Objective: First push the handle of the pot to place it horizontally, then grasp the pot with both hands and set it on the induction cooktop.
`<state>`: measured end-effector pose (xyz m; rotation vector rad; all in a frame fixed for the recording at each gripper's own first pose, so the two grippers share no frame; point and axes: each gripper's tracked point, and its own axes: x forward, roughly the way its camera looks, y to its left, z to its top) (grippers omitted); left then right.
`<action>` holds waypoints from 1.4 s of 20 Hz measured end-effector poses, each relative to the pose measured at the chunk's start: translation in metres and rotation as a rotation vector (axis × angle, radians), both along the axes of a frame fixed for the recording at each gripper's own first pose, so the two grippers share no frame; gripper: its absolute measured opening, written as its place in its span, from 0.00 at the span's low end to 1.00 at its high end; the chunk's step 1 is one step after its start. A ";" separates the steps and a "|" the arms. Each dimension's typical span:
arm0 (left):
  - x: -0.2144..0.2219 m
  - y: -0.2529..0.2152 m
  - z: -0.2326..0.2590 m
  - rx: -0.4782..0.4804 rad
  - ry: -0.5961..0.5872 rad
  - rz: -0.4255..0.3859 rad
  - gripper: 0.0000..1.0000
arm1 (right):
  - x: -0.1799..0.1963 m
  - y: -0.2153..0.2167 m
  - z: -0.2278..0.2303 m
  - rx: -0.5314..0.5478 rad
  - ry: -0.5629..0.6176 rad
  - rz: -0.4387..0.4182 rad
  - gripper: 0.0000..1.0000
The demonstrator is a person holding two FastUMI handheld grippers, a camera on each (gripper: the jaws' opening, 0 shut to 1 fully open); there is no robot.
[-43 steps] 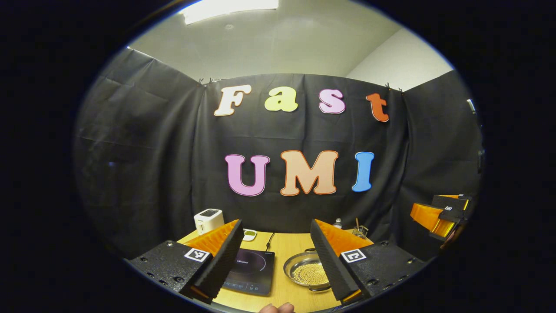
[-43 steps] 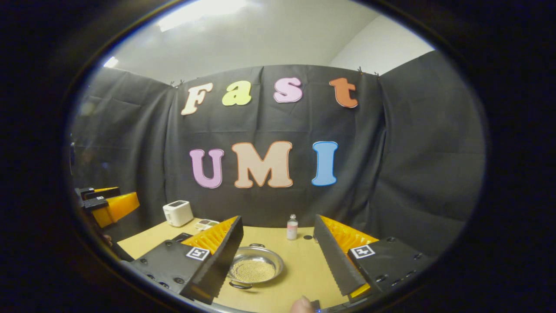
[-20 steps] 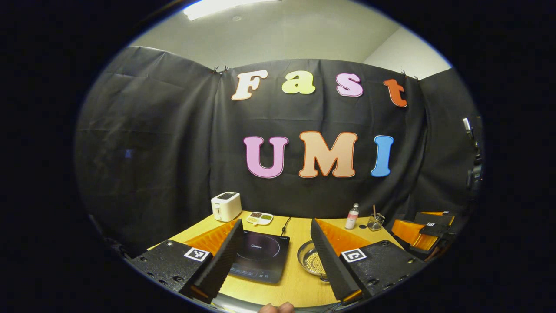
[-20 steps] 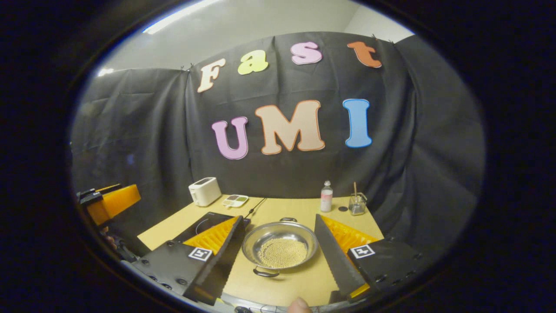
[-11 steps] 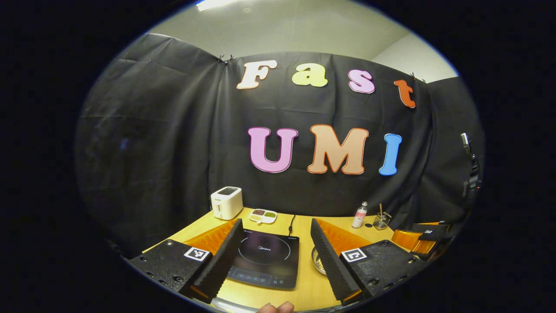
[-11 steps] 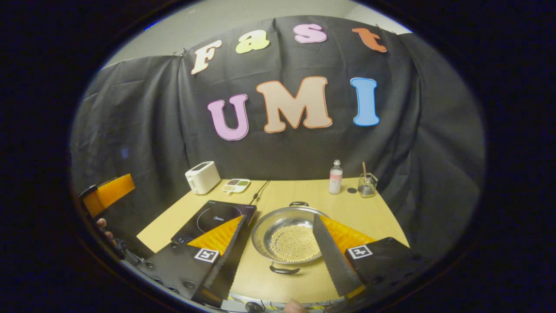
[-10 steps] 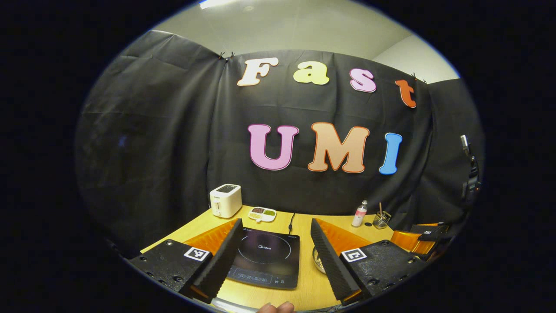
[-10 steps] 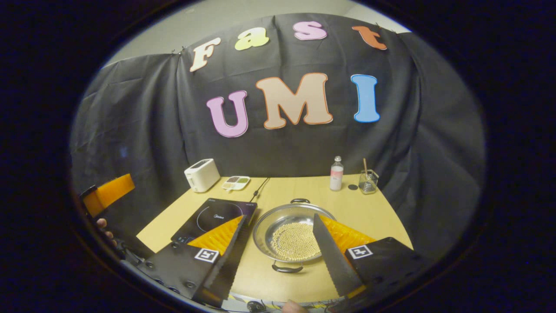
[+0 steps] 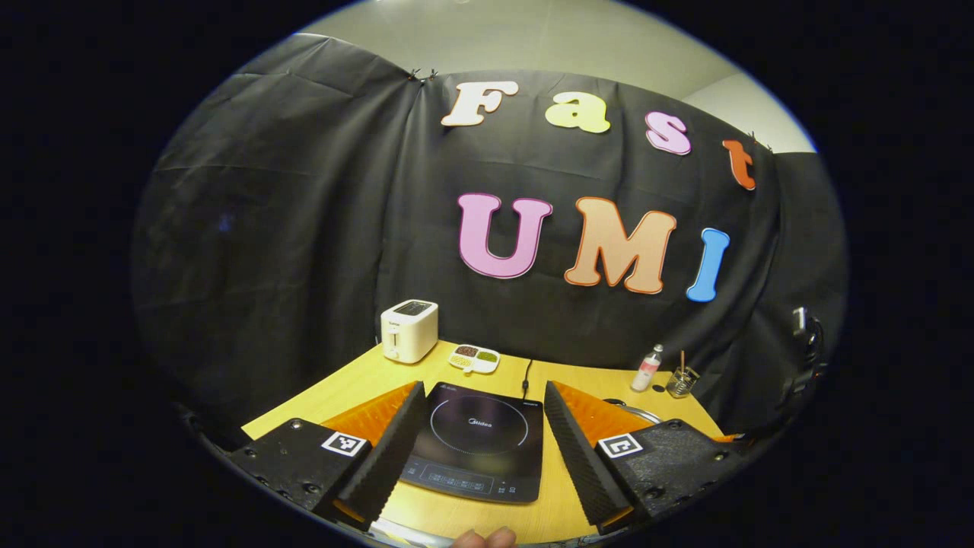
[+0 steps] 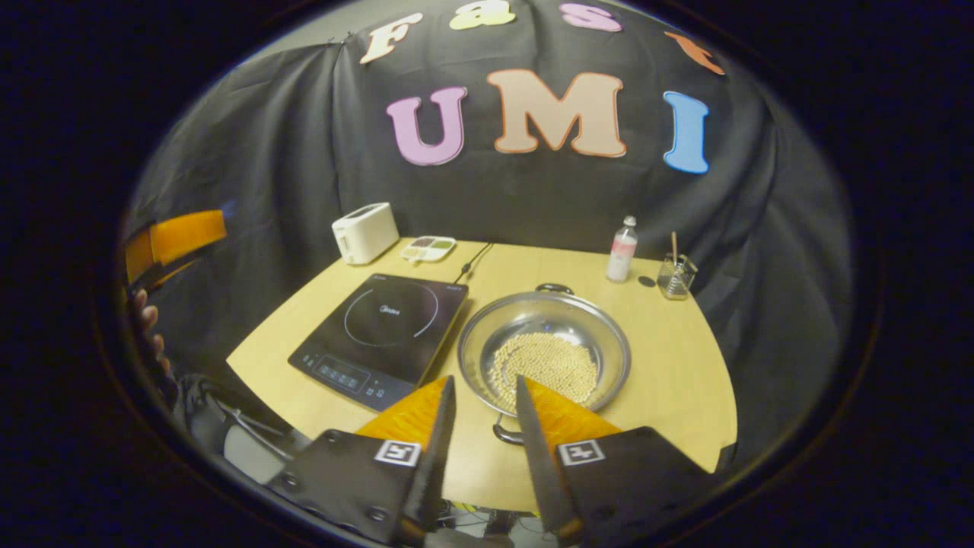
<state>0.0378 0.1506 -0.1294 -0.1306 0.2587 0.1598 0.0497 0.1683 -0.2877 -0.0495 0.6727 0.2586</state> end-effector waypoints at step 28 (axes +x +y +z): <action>-0.006 0.017 -0.011 -0.006 0.031 0.116 0.95 | 0.000 0.008 -0.144 0.015 0.540 0.018 0.08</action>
